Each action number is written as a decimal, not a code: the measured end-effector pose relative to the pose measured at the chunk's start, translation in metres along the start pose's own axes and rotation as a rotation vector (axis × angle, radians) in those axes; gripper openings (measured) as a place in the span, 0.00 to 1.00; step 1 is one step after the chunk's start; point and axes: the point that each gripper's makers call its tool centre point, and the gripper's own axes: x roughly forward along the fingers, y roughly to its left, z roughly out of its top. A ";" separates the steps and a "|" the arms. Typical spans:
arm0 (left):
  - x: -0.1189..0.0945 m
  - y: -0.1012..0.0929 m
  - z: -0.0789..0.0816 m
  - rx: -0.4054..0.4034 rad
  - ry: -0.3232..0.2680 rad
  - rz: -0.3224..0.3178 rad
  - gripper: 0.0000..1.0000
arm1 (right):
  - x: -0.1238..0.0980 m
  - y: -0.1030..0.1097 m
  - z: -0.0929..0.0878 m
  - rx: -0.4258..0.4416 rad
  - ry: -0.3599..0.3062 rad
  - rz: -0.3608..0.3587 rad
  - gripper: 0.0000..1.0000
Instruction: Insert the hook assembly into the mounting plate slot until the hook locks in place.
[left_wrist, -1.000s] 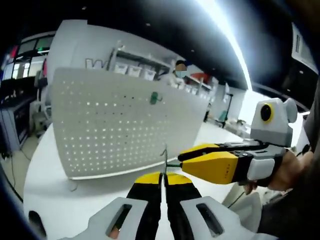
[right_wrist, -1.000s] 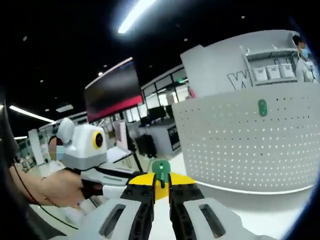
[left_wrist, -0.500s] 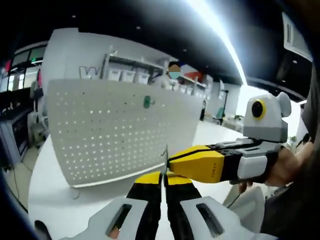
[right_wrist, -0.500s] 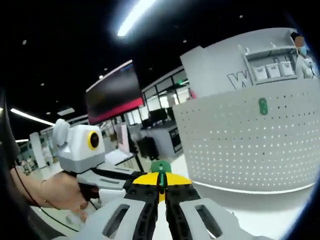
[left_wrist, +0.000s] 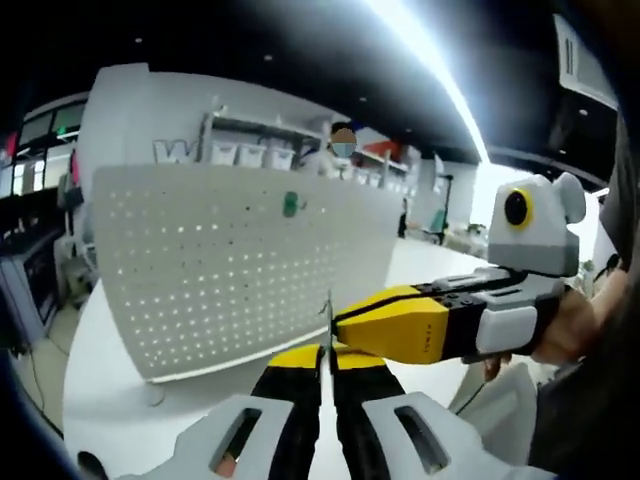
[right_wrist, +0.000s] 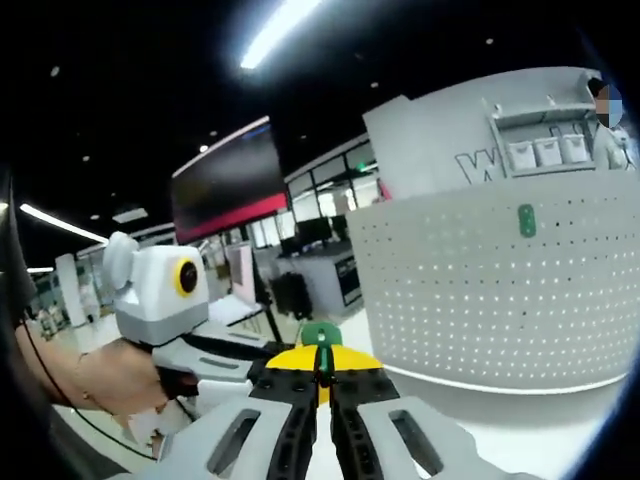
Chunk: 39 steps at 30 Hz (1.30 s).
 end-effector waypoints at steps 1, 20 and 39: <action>0.000 0.000 0.000 0.006 0.000 0.001 0.03 | 0.000 0.000 0.000 0.005 -0.001 0.001 0.00; 0.007 0.000 -0.016 -0.020 0.014 0.010 0.57 | 0.003 -0.015 0.002 0.000 0.006 -0.014 0.00; 0.005 0.003 -0.011 0.003 0.017 0.029 1.00 | 0.004 -0.063 0.026 -0.052 -0.046 -0.128 0.00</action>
